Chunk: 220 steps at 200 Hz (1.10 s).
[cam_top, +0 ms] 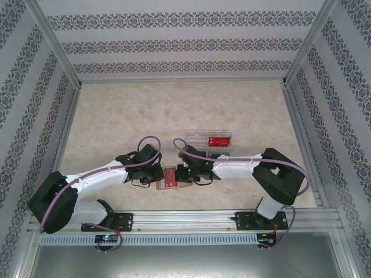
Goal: Take the credit cards out of the card holder
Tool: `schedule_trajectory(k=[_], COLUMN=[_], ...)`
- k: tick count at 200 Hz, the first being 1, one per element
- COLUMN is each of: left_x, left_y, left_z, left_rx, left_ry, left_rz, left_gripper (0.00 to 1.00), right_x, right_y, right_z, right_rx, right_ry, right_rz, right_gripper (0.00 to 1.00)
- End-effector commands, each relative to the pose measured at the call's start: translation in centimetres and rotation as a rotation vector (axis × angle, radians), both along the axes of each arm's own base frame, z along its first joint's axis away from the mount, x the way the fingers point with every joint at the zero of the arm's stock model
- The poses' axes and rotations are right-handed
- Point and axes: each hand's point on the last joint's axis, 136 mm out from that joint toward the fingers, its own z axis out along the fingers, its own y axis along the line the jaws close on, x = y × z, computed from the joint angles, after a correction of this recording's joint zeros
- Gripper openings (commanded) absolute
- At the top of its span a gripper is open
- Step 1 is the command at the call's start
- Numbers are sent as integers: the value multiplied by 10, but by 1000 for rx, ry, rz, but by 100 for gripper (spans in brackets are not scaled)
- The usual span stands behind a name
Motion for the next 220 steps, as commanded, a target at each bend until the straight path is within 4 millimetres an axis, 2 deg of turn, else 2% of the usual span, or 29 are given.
schedule_trajectory(k=[1, 94, 137, 178, 220], left_x=[7, 4, -1, -13, -16], left_y=[-8, -5, 13, 30, 38], left_z=[9, -20, -28, -44, -48], left_rx=[-41, 16, 116, 214, 255], left_ry=[-35, 33, 67, 144, 163], left_rz=[-19, -14, 11, 42, 62], left_gripper=[12, 0, 0, 0, 0], right_x=[1, -1, 0, -1, -1], right_y=[8, 7, 5, -1, -12], right_z=[1, -1, 1, -5, -11], right_rx=[8, 5, 2, -11, -31], right_ry=[-2, 2, -5, 2, 9], right_rz=[19, 17, 14, 2, -25], right_gripper=[0, 0, 0, 0, 0])
